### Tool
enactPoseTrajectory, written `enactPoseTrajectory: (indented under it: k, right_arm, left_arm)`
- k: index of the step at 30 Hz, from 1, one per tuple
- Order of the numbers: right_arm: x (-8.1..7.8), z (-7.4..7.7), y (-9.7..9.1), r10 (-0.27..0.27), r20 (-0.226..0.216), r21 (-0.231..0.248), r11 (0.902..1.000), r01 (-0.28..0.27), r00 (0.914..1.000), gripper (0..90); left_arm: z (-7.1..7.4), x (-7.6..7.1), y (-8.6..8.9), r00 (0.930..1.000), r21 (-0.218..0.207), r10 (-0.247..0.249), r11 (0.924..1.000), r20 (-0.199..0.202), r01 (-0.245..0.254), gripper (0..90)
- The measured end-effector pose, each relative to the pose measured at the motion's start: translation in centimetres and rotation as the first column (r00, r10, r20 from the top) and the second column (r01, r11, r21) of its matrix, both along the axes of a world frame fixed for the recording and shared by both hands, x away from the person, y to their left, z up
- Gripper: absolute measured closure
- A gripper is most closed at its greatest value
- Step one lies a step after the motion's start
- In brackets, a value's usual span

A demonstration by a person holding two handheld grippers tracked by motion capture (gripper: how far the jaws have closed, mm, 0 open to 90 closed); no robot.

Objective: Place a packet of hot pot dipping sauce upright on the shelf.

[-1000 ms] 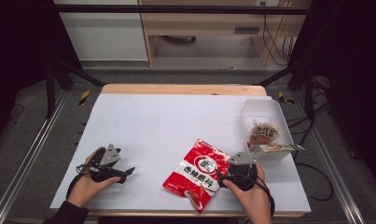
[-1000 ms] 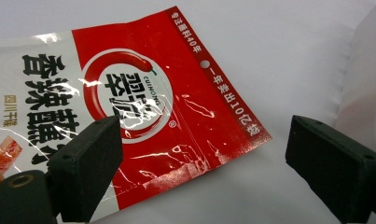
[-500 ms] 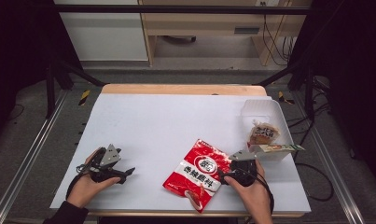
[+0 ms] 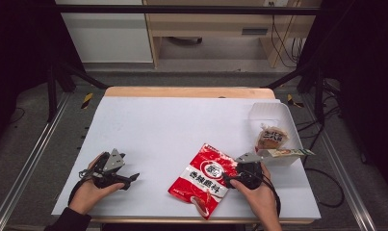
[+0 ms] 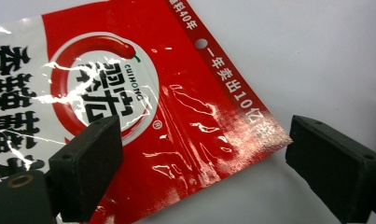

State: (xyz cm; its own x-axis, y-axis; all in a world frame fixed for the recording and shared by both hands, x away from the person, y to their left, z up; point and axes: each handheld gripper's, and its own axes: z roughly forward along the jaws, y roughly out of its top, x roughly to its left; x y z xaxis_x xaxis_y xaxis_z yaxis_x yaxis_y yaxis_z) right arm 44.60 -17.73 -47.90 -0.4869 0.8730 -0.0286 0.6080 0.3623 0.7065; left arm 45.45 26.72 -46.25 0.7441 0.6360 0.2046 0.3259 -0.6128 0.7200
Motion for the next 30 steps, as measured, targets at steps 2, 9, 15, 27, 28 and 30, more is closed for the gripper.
enactPoseTrajectory:
  k: [2, 9, 15, 27, 28, 30]
  right_arm:
    - [0.0, 0.1, 0.0, 0.004, 0.002, 0.024, 0.9997, -0.004, 1.0000, 11.7]
    - [-0.3, 0.5, -0.1, 0.004, 0.017, 0.072, 0.9974, -0.006, 0.9998, 18.1]
    - [-1.2, 1.1, 0.7, 0.037, 0.017, 0.110, 0.9932, -0.039, 0.9992, 20.3]
    - [-0.1, 0.7, 0.2, 0.020, 0.010, 0.029, 0.9994, -0.020, 0.9998, 56.3]
    - [-0.1, 0.8, 0.3, 0.014, 0.012, 0.012, 0.9998, -0.014, 0.9998, 59.6]
    - [-0.1, 0.8, 0.5, 0.018, 0.027, -0.022, 0.9996, -0.017, 0.9995, 66.4]
  left_arm:
    - [0.0, 0.0, 0.0, 1.0000, -0.001, 0.001, 1.0000, 0.001, -0.001, 11.4]
    - [0.0, 0.0, 0.0, 1.0000, 0.003, -0.001, 1.0000, 0.001, 0.001, 11.4]
    - [0.0, 0.0, 0.0, 1.0000, 0.012, -0.006, 0.9999, -0.003, 0.006, 11.4]
    - [-0.1, 0.0, -0.2, 1.0000, 0.016, -0.005, 0.9999, -0.001, 0.005, 11.4]
    - [-0.1, 0.0, -0.2, 1.0000, 0.010, -0.003, 0.9999, -0.001, 0.003, 11.5]
    - [-0.1, 0.0, -0.2, 1.0000, 0.016, -0.006, 0.9999, -0.001, 0.006, 11.5]
